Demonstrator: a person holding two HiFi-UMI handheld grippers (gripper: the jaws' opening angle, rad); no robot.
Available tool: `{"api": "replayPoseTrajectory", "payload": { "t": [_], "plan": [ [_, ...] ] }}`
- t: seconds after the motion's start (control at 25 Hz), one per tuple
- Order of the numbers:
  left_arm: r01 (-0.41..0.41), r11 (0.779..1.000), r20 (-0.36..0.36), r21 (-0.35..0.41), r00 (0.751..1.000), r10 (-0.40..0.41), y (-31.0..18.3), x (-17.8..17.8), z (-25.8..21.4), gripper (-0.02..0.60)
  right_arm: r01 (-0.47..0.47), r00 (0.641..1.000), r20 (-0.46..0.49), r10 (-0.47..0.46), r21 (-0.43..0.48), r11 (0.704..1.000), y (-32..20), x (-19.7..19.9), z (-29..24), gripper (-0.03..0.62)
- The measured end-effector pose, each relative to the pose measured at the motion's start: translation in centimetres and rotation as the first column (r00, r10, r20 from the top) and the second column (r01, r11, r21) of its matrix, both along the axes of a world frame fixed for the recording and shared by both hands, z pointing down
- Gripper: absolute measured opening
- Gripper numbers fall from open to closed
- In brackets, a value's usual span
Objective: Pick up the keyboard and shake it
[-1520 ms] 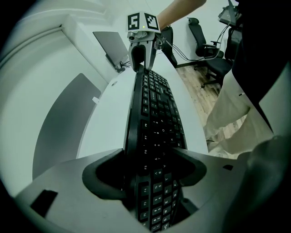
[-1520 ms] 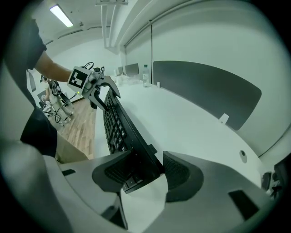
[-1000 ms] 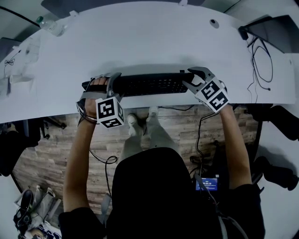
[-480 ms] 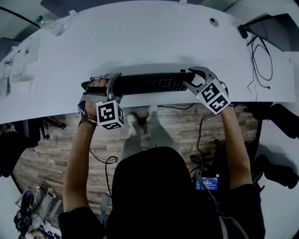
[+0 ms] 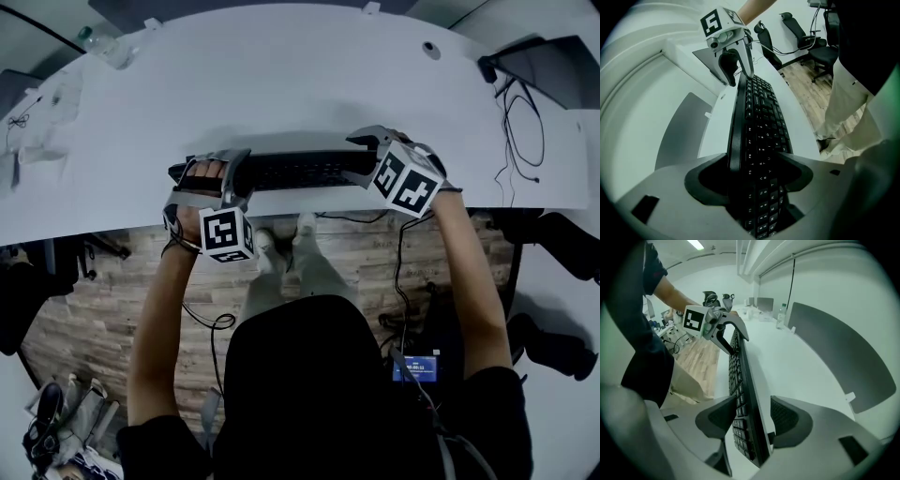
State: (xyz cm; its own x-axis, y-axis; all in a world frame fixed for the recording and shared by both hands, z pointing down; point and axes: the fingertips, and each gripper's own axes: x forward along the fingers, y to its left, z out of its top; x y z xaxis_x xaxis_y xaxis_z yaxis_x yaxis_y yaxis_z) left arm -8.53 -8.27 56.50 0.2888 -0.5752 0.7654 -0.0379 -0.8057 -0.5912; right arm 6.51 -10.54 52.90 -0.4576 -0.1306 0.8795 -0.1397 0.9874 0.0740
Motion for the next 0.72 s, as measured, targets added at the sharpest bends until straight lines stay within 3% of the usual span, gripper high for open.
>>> {"api": "replayPoseTrajectory", "payload": {
  "t": [0.28, 0.48, 0.72],
  "plan": [
    [-0.009, 1.000, -0.004, 0.028, 1.000, 0.009, 0.4, 0.0, -0.2, 0.333, 0.088, 0.985, -0.138, -0.106, -0.132, 0.987, 1.4, -1.6, 2.9, 0.215],
    [-0.013, 0.999, -0.002, 0.042, 1.000, 0.013, 0.5, -0.1, -0.2, 0.333, 0.147, 0.960, -0.228, -0.166, -0.096, 0.984, 1.7, -1.7, 4.3, 0.207],
    [-0.017, 1.000, -0.002, 0.023, 1.000, 0.017, 0.8, -0.1, -0.2, 0.334, 0.179, 0.950, -0.242, -0.197, -0.095, 0.979, 2.3, -1.7, 4.4, 0.169]
  ]
}}
